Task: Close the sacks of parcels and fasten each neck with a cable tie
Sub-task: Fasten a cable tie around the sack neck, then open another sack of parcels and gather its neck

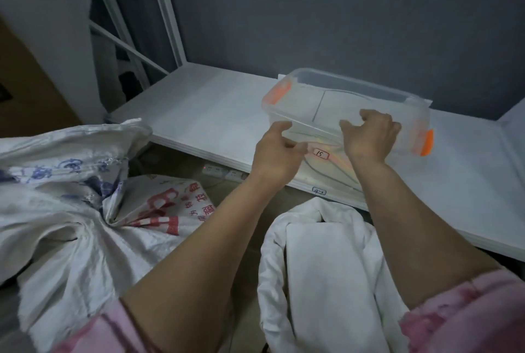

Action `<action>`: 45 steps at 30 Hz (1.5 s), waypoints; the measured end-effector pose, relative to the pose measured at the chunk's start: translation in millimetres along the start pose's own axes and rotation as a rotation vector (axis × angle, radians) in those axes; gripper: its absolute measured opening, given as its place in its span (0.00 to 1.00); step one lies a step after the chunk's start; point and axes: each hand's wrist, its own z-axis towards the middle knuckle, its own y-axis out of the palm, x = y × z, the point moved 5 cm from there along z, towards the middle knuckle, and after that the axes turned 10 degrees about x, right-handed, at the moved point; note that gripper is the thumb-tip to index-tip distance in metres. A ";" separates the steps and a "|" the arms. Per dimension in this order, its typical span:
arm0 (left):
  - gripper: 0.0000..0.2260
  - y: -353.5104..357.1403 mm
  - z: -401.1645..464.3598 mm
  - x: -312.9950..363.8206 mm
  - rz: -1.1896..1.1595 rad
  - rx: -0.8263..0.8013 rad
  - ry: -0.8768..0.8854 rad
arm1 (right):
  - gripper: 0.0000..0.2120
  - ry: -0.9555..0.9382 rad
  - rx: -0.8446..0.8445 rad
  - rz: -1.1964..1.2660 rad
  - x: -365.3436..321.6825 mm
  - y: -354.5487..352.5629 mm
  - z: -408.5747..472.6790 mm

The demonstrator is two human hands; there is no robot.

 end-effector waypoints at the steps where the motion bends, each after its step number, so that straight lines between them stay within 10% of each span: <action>1: 0.23 -10.4 -0.9 -6.6 0.027 0.023 0.001 | 0.19 -0.048 -0.010 0.033 -8.6 2.0 -8.8; 14: 0.20 -241.5 -50.0 -87.4 0.118 0.464 -0.075 | 0.08 -0.517 -0.521 0.447 -200.9 50.4 -248.8; 23: 0.18 -375.3 -103.0 -132.0 0.220 0.663 -0.117 | 0.24 -1.069 -0.414 0.191 -314.1 63.4 -359.4; 28: 0.18 -415.6 -123.9 -146.3 0.356 0.764 -0.111 | 0.14 -1.130 -0.394 -0.061 -336.2 80.9 -373.0; 45: 0.09 -395.8 -170.6 22.1 0.541 0.853 0.465 | 0.10 -1.212 0.204 0.634 -308.1 -149.2 -278.3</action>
